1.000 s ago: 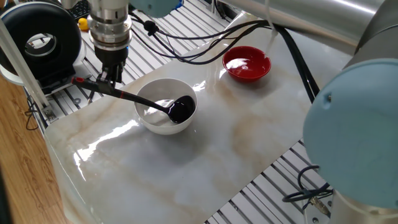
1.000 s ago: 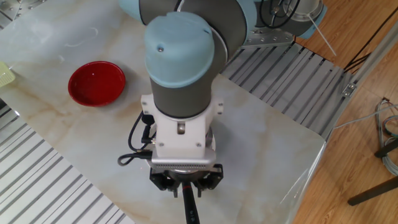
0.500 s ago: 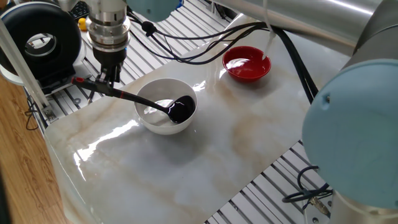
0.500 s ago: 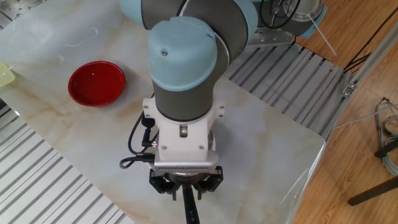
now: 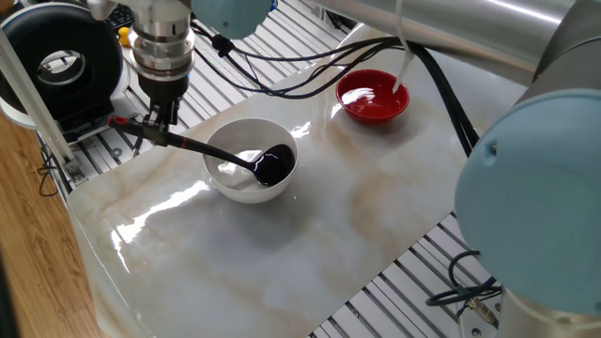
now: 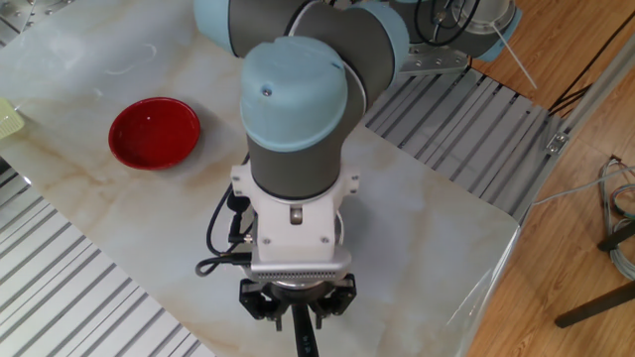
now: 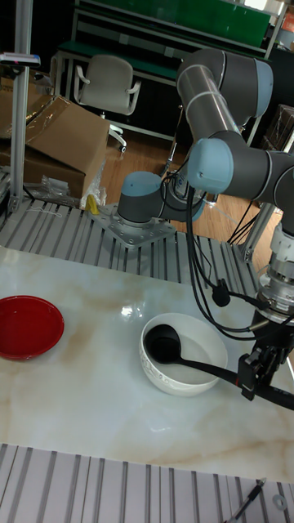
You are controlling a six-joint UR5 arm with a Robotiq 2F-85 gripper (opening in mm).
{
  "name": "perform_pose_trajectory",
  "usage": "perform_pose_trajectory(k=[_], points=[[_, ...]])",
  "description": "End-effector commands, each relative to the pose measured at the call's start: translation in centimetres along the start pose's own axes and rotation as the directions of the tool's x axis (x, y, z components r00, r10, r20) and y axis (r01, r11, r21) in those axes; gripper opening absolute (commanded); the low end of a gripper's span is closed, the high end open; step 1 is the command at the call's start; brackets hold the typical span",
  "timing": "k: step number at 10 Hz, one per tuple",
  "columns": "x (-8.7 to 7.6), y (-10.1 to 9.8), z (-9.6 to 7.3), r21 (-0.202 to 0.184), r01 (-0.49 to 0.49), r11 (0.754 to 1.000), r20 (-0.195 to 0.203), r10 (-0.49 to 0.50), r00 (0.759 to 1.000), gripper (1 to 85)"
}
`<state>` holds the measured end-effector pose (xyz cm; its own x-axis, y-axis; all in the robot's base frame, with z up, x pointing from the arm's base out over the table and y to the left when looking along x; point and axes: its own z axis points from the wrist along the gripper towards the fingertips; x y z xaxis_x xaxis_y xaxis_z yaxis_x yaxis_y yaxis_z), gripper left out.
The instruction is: Scoop water with a large spoon from one bowl to another
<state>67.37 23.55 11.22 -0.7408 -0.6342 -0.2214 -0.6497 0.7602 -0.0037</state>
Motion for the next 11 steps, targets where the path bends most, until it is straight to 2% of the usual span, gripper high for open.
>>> perform_pose_trajectory(k=[1, 3, 6, 7, 8, 11], points=[[-0.7, 0.4, 0.9, -0.009, 0.0, 1.0, 0.027, 0.0, 1.0, 48.7], [-0.6, 0.4, 0.9, -0.006, 0.005, 1.0, 0.026, -0.005, 1.0, 46.0], [-0.7, 0.4, 0.7, -0.008, 0.006, 1.0, 0.03, -0.006, 1.0, 37.3], [-0.7, 0.4, 0.7, -0.007, 0.003, 1.0, 0.032, -0.003, 0.999, 15.0], [-0.6, 0.4, 0.6, -0.008, 0.0, 1.0, 0.028, 0.0, 1.0, 1.3], [-0.9, 0.9, -0.1, -0.031, 0.0, 1.0, 0.023, 0.001, 1.0, 1.3]])
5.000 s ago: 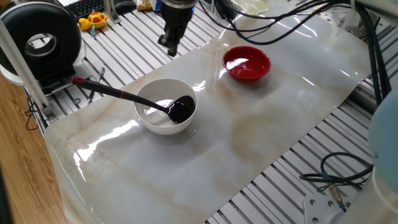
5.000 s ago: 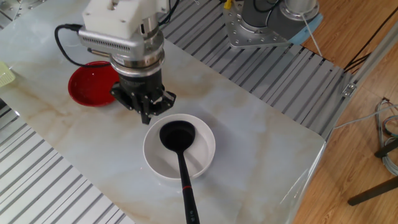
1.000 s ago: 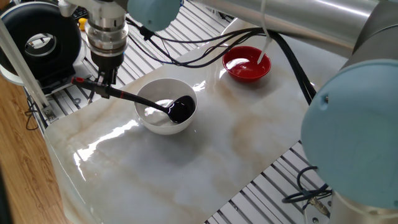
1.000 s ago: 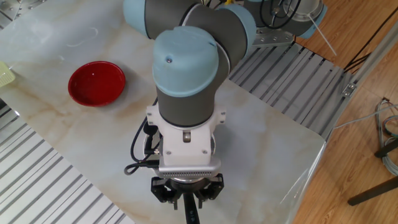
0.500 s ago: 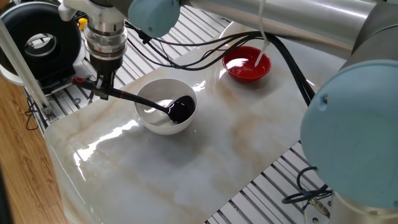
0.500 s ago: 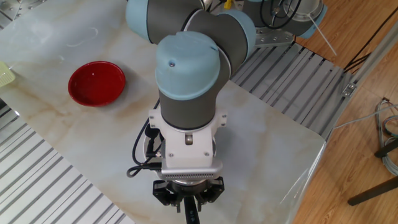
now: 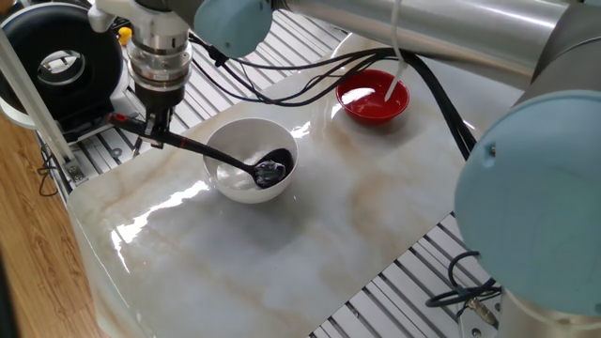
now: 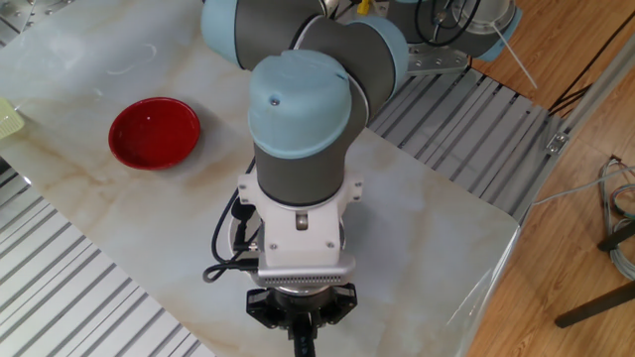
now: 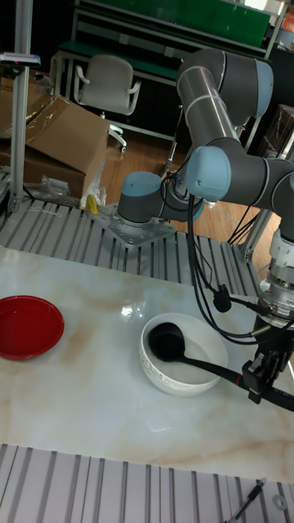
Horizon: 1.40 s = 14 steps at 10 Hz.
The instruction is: Scoop water with a large spoon from one bowl to another
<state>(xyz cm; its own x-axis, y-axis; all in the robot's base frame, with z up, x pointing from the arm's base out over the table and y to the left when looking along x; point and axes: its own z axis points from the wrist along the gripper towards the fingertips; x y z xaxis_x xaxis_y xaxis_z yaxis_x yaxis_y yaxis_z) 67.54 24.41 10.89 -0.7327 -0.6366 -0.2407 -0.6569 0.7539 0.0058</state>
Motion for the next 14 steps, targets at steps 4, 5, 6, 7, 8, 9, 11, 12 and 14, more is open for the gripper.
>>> perform_pose_trajectory(k=[4, 5, 6, 7, 8, 9, 11, 12, 14], points=[[-1.6, -0.4, -2.4, -0.005, 0.022, 1.0, 0.014, -0.022, 1.0, 1.3], [-1.6, -0.5, -2.9, -0.004, 0.022, 1.0, 0.015, -0.022, 1.0, 1.3], [-1.5, -0.6, -3.3, -0.003, 0.027, 1.0, 0.014, -0.027, 1.0, 1.3], [-1.5, -0.6, -3.8, -0.008, 0.029, 1.0, 0.011, -0.029, 1.0, 1.3], [-1.4, -0.5, -4.2, -0.009, 0.032, 0.999, 0.01, -0.032, 0.999, 1.3], [-1.5, -0.5, -4.5, -0.01, 0.032, 0.999, 0.011, -0.032, 0.999, 1.3], [-1.7, -0.3, -5.0, -0.016, 0.033, 0.999, 0.012, -0.033, 0.999, 1.3], [-2.0, 0.1, -5.3, -0.024, 0.03, 0.999, 0.014, -0.03, 0.999, 1.3], [-3.0, 1.4, -5.4, -0.077, -0.002, 0.997, 0.048, 0.005, 0.999, 1.3]])
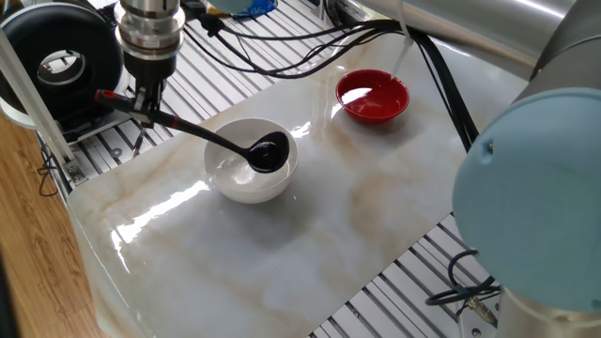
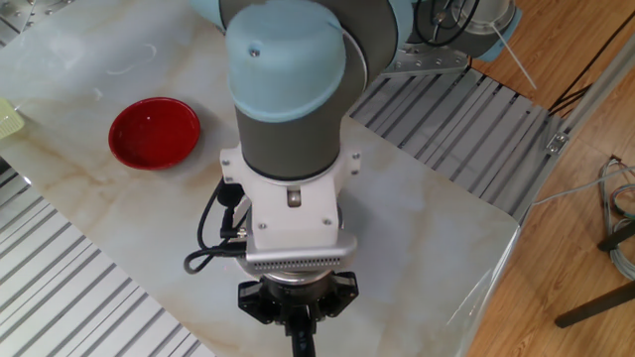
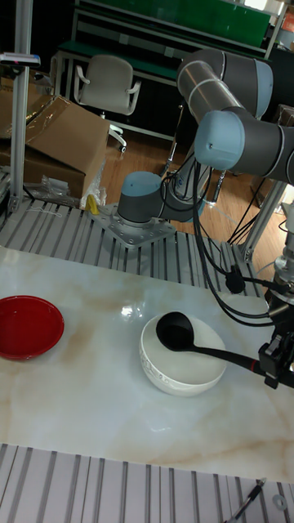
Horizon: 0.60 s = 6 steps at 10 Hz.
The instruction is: Scoop water with a large spoon from one bowl to another
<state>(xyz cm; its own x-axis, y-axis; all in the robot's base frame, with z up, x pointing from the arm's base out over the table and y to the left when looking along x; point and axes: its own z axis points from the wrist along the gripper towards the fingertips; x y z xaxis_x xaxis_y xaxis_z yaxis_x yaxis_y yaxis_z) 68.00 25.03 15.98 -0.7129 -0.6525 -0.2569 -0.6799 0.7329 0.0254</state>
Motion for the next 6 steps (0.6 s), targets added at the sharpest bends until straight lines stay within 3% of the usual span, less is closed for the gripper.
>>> perform_pose_trajectory(k=[1, 6], points=[[-1.1, 1.3, -0.4, -0.059, -0.027, 0.998, 0.028, 0.029, 0.999, 1.3], [-0.8, 2.9, 0.0, -0.137, -0.037, 0.99, 0.009, 0.039, 0.999, 1.3]])
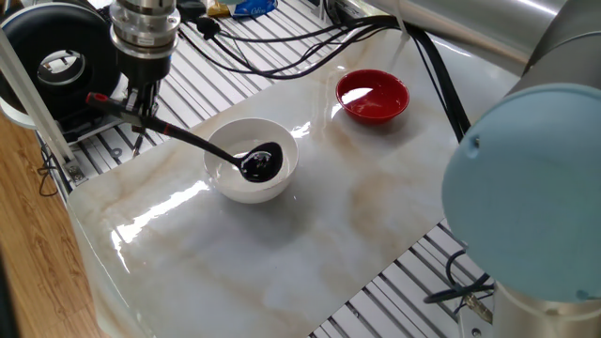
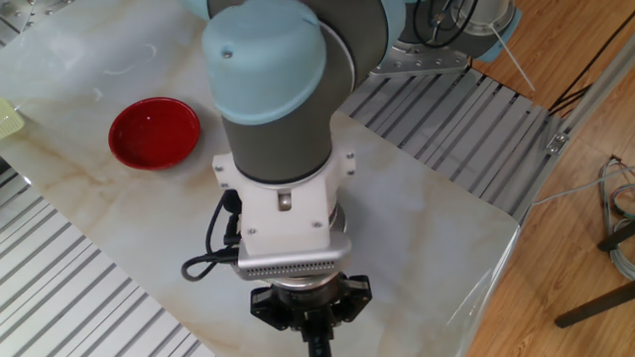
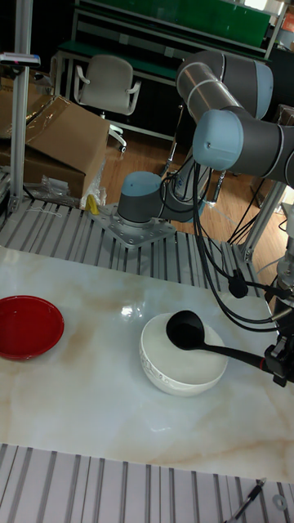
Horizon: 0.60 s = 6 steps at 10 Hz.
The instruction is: Scoop water with a large spoon from one bowl to another
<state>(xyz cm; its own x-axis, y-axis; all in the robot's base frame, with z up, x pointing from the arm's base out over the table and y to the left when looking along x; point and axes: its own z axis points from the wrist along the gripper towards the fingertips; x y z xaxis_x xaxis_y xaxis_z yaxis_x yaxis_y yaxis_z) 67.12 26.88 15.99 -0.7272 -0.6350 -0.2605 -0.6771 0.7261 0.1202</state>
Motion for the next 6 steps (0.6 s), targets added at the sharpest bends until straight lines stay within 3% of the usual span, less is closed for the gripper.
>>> perform_pose_trajectory(k=[1, 6], points=[[-0.39, 1.69, -0.12, -0.074, -0.031, 0.997, 0.011, 0.032, 0.999, 1.3], [0.12, 2.0, -0.23, -0.085, -0.027, 0.996, -0.006, 0.026, 1.0, 1.3]])
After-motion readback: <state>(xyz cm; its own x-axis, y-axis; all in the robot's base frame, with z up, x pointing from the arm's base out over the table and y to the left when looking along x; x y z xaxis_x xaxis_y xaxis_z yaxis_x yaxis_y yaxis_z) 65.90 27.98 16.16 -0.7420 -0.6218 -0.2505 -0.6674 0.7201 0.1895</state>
